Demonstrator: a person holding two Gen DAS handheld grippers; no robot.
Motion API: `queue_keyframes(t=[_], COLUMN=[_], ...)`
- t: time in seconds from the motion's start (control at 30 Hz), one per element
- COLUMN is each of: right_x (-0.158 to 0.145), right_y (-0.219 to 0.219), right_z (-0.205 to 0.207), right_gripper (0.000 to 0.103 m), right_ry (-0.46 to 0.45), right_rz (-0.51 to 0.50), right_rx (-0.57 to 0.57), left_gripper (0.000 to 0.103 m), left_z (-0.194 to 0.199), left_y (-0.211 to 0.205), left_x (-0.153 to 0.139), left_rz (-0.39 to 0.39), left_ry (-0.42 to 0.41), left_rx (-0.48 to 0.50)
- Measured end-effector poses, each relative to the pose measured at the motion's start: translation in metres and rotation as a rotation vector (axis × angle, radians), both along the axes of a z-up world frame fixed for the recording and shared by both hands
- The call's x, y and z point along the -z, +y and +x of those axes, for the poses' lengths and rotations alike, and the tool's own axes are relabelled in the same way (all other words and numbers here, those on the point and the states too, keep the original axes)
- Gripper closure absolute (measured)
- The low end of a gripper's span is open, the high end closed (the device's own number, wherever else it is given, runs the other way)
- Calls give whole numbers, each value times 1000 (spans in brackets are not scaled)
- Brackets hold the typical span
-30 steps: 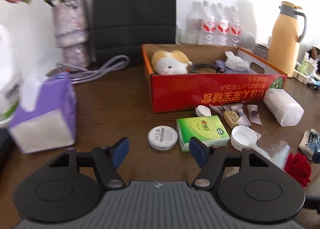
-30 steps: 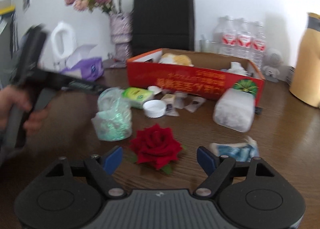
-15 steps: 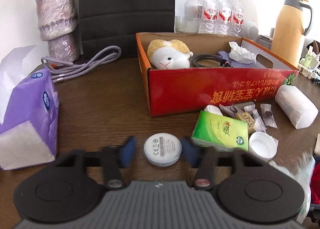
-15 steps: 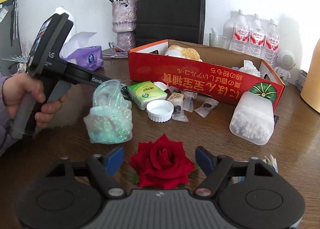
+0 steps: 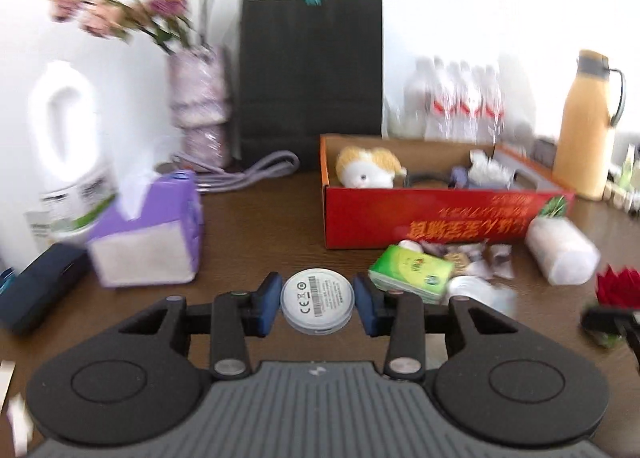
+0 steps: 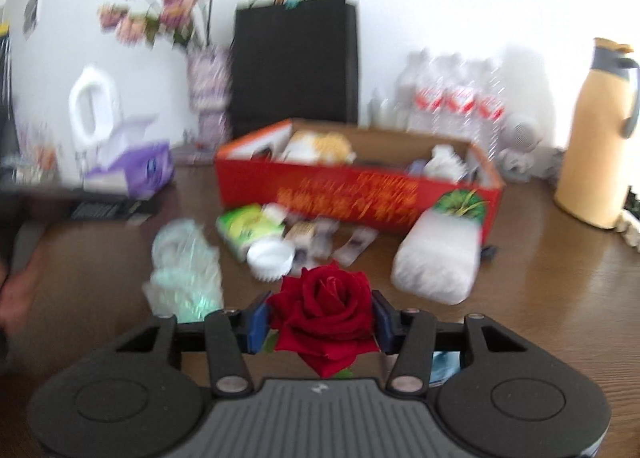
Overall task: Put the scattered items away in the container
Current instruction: 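Grasp the small white round tin with the left tool while the right tool grasps the red rose, then carry the tin and rose over the cardboard box with both tools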
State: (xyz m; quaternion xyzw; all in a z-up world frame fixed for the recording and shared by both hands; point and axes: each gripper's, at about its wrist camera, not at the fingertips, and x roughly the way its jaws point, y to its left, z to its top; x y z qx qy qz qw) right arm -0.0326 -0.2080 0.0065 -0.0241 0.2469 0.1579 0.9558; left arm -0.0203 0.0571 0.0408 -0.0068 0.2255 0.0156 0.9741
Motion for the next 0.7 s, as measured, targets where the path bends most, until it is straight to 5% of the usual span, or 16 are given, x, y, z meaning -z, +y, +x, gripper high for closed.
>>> queue_keyframes(t=[0.1,0.4,0.53,0.7], right_x=[-5,-16,-18,-46], right_y=[-12,-31,-40,-45], right_z=[-10,-53,-61,-30], right_gripper=[53,53,53,53], right_ry=[-41,-120,-124,-195], right_rz=[51,102,108,81], right_rx=[30,63,89,101], left_gripper=[63,62,62,62], left_z=[-35,-88,-84,-23], left_y=[-15,-46,-49,-40], left_x=[6,-7,-14,-35], left_rz=[-66,-6,-8,-33], left_ry=[-26,-118,-130,-166], left_rx=[-11,27,37,83])
